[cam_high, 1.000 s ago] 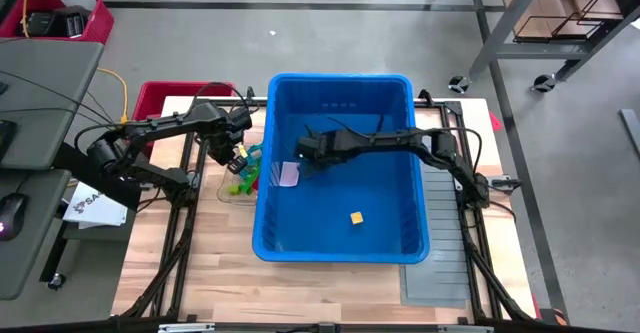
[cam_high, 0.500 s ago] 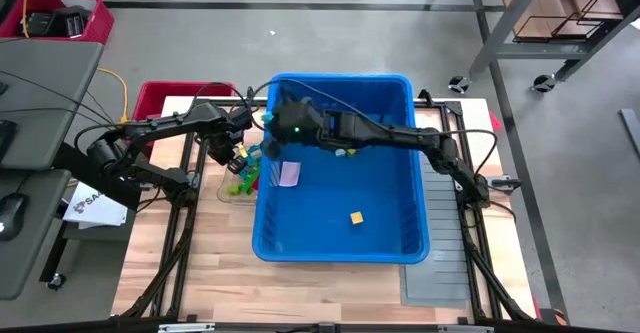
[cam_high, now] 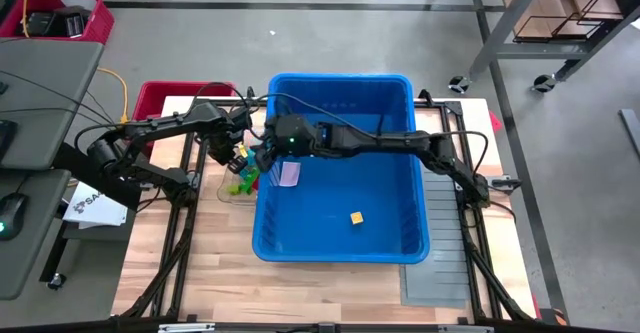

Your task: Sort blocks

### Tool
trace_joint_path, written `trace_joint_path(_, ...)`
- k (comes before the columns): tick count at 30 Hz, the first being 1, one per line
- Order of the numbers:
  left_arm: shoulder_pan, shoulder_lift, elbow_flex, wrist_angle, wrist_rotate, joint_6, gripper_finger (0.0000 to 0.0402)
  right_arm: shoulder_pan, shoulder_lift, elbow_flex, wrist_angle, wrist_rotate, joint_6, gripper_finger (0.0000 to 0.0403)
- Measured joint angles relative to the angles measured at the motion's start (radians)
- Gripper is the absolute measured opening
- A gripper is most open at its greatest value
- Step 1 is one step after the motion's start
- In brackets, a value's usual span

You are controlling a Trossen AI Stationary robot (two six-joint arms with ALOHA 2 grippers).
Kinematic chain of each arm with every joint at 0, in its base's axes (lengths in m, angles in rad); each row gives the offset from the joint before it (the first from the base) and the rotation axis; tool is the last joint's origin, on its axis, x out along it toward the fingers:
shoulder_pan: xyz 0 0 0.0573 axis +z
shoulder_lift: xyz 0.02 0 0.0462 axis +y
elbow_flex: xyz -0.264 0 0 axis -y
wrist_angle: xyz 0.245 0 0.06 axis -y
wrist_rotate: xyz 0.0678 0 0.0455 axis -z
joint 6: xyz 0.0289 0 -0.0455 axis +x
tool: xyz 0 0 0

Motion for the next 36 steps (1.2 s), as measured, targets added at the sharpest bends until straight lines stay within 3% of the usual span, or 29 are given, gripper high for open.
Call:
trace_joint_path(3, 0.000, 0.000, 0.000, 0.000, 0.000, -0.006, 0.0000, -0.004, -0.001, 0.000, -0.001, 0.022, 0.001, 0.0241)
trace_joint_path(7, 0.000, 0.000, 0.000, -0.001, 0.001, -0.006, 0.0000, -0.017, -0.011, 0.039, -0.058, 0.002, -0.130, 0.0252)
trace_joint_path(10, 0.000, 0.000, 0.000, -0.001, 0.001, -0.005, 0.0000, -0.024, -0.031, 0.107, -0.232, 0.025, -0.243, 0.0254)
trace_joint_path(13, 0.000, 0.000, 0.000, 0.002, 0.001, -0.004, 0.0000, -0.033, -0.048, 0.160, -0.457, 0.127, -0.301, 0.0255)
trace_joint_path(17, 0.000, 0.000, 0.000, 0.005, -0.002, -0.004, 0.0000, -0.059, -0.046, 0.168, -0.727, 0.272, -0.186, 0.0255)
trace_joint_path(21, 0.000, 0.000, 0.000, 0.006, -0.003, -0.004, 0.0000, -0.128, -0.050, 0.056, -0.889, 0.280, -0.038, 0.0255)
trace_joint_path(23, 0.000, 0.000, 0.000, 0.006, -0.003, -0.004, 0.0000, -0.165, -0.044, -0.024, -0.924, 0.263, -0.045, 0.0255)
trace_joint_path(27, 0.000, 0.000, 0.000, 0.006, -0.004, 0.004, 0.0000, -0.247, -0.046, -0.186, -0.974, 0.137, -0.028, 0.0255)
trace_joint_path(30, 0.000, 0.000, 0.000, 0.005, -0.003, 0.004, 0.0000, -0.307, -0.044, -0.302, -0.969, 0.029, 0.075, 0.0255)
trace_joint_path(36, 0.000, 0.000, 0.000, 0.004, -0.005, 0.005, 0.0000, -0.336, -0.046, -0.427, -0.885, 0.007, 0.052, 0.0255)
